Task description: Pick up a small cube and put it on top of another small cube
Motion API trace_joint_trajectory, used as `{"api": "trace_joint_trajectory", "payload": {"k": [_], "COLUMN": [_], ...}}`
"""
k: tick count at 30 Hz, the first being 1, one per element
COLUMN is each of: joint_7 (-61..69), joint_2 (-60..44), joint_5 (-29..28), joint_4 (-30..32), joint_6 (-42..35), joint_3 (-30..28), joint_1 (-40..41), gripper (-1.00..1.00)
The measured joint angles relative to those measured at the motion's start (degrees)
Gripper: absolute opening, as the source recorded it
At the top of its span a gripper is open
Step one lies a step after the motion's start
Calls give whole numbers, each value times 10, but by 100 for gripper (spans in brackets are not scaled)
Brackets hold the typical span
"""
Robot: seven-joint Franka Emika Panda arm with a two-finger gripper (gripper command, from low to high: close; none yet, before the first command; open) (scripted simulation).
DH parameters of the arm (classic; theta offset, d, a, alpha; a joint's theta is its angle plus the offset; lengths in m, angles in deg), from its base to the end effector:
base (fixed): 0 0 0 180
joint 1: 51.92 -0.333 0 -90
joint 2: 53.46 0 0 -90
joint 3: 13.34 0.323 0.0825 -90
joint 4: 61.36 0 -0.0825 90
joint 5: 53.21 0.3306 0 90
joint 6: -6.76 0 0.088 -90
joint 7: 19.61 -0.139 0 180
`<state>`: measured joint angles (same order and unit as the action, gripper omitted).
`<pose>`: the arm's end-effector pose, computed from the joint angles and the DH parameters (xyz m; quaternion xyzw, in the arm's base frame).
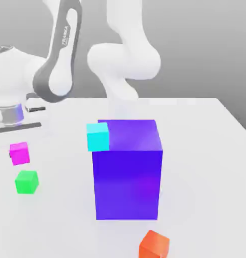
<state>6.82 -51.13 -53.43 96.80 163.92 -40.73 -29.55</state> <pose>0.2408 -0.2819 0.2527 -0.9796 0.2004 -0.0127 0.0010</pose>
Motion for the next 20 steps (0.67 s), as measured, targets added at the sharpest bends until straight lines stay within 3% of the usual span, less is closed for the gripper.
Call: {"api": "trace_joint_trajectory", "payload": {"k": [19,20], "joint_7": [101,103], "joint_2": [-106,-110], "joint_5": [139,143], "joint_4": [-6,-6], "joint_6": [76,79], "joint_3": [37,40], "joint_1": [5,6], "gripper": [-100,100]}}
